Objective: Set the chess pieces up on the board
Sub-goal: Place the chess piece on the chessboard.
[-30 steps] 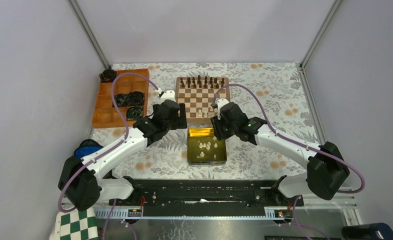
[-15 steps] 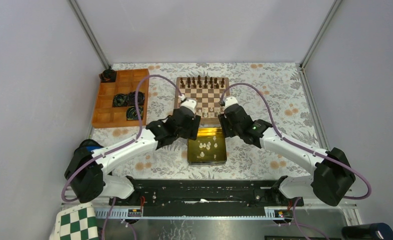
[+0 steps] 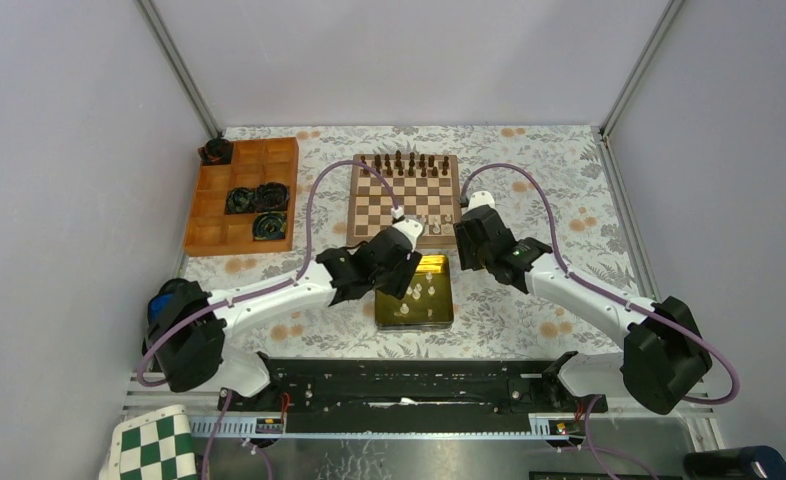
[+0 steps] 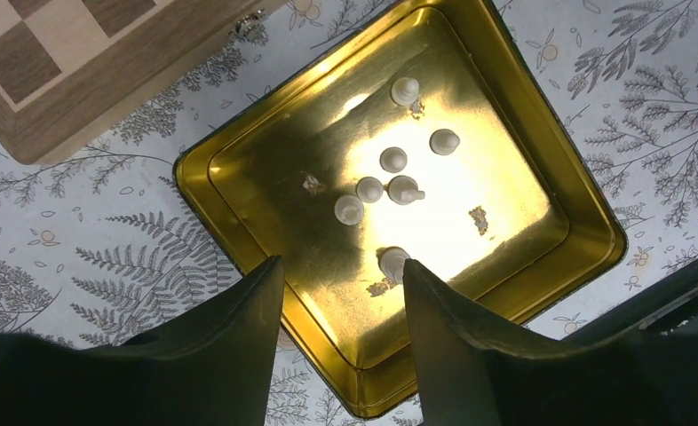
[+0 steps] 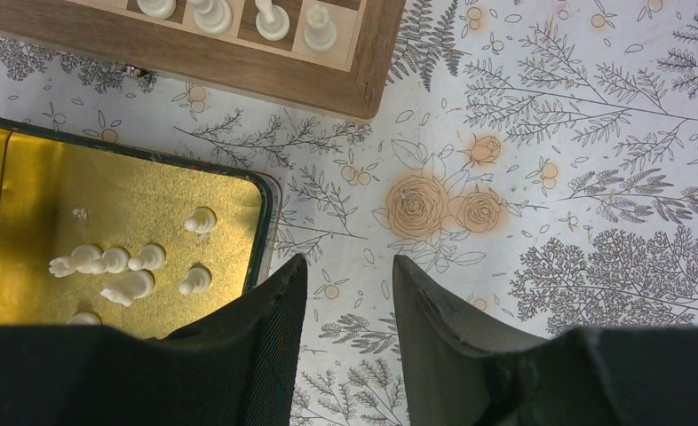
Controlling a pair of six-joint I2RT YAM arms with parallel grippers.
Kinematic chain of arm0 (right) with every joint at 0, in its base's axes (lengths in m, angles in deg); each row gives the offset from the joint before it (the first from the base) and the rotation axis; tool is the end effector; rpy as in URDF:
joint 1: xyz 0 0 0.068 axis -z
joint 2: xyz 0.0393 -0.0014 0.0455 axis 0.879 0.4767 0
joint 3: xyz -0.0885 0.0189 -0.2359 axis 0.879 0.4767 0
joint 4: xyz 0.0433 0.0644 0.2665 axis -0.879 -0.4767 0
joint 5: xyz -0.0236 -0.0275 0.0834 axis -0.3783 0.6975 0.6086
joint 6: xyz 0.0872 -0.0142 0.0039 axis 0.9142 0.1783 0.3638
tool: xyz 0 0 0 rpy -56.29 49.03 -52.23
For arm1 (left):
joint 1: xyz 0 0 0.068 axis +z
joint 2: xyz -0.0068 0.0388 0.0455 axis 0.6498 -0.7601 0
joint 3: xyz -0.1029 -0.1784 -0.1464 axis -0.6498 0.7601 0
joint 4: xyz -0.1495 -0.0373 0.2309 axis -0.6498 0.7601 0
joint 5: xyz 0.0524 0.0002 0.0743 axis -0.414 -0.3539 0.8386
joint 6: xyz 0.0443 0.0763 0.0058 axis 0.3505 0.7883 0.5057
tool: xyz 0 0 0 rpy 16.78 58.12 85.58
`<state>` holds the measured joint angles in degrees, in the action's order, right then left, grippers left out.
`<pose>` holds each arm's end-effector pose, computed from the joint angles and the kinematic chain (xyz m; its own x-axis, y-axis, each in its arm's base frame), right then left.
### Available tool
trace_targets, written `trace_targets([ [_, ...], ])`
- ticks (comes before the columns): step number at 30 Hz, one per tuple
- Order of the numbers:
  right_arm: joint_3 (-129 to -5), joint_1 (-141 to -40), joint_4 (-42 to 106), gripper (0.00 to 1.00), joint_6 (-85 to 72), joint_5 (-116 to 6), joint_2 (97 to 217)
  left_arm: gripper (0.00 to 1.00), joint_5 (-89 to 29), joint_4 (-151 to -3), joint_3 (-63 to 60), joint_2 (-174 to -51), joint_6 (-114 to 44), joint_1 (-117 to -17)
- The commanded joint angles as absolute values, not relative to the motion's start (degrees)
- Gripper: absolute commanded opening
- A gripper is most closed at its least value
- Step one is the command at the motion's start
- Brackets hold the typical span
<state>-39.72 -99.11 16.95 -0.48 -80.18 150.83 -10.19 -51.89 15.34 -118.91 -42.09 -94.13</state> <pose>0.2753 0.1822 0.1867 -0.6035 -0.1961 -0.7729 -0.2763 0.9607 -0.0280 0.2179 -0.2688 0.1773 -0.6511 0.3636 -0.6663 0.5328 0.8441 -0.0600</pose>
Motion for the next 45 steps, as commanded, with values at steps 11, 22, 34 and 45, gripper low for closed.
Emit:
trace_targets([
  [11,-39.71,-98.44,19.76,0.47,0.11,-81.25,149.19,0.49,-12.86,-52.80,13.70,-124.98,-38.28,-95.57],
  [22,-39.58,-98.28,20.06,0.47,-0.31,-81.08,149.35,0.46,-13.00,-55.71,12.67,-129.70,-37.67,-95.60],
  [34,-39.38,-97.84,20.24,0.47,-1.29,-80.76,149.56,0.45,-11.17,-57.67,12.32,-133.23,-37.97,-95.60],
  [45,-39.64,-97.06,20.79,0.47,-2.35,-79.76,150.09,0.45,-8.66,-58.58,11.73,-134.97,-38.16,-95.55],
])
